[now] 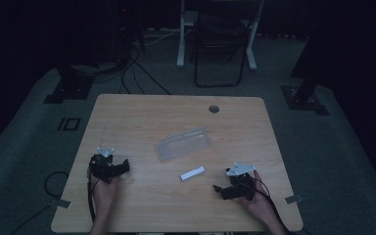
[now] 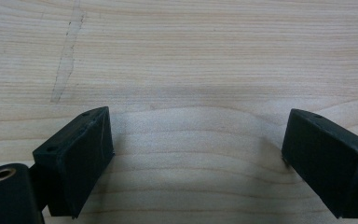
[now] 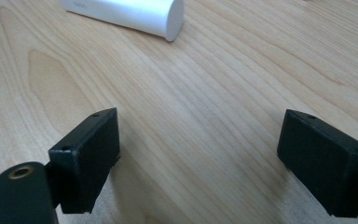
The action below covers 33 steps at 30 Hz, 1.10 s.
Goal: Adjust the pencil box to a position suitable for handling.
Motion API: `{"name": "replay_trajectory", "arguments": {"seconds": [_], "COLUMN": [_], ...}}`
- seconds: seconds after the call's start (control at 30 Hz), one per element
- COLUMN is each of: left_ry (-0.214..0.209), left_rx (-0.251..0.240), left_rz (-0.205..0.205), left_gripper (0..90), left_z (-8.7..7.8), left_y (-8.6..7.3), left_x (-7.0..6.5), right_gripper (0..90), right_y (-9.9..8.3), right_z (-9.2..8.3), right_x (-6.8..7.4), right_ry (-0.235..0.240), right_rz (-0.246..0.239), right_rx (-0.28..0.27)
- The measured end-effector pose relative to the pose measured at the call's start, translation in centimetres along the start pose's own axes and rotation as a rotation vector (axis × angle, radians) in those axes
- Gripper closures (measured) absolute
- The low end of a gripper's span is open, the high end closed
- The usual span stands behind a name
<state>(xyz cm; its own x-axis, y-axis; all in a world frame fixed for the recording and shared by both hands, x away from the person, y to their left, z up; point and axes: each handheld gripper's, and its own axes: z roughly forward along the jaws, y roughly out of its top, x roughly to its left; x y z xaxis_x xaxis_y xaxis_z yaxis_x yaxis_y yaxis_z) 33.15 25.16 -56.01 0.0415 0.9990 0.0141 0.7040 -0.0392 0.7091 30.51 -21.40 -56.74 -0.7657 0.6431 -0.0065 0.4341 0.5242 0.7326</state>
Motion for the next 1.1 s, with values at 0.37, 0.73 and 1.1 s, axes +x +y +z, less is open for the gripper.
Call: {"name": "replay_trajectory", "arguments": {"seconds": [0.37, 0.73, 1.1], "left_ry": [0.002, -0.050, -0.142], "left_rx": [0.022, 0.017, -0.024], "left_rz": [-0.003, 0.069, 0.093], "left_gripper": [15.3, 30.1, 37.0], "left_z": [-0.3, -1.1, -2.5], "left_y": [0.2, 0.3, 1.6], "left_x": [0.0, -0.6, -1.6], "right_gripper": [12.6, 12.7, 12.7], "right_y": [0.0, 0.0, 0.0], "right_z": [0.0, 0.0, 0.0], "right_x": [0.0, 0.0, 0.0], "right_ry": [-0.001, -0.008, -0.008], "right_rz": [0.000, 0.009, 0.009], "right_rx": [0.001, 0.000, 0.000]}}
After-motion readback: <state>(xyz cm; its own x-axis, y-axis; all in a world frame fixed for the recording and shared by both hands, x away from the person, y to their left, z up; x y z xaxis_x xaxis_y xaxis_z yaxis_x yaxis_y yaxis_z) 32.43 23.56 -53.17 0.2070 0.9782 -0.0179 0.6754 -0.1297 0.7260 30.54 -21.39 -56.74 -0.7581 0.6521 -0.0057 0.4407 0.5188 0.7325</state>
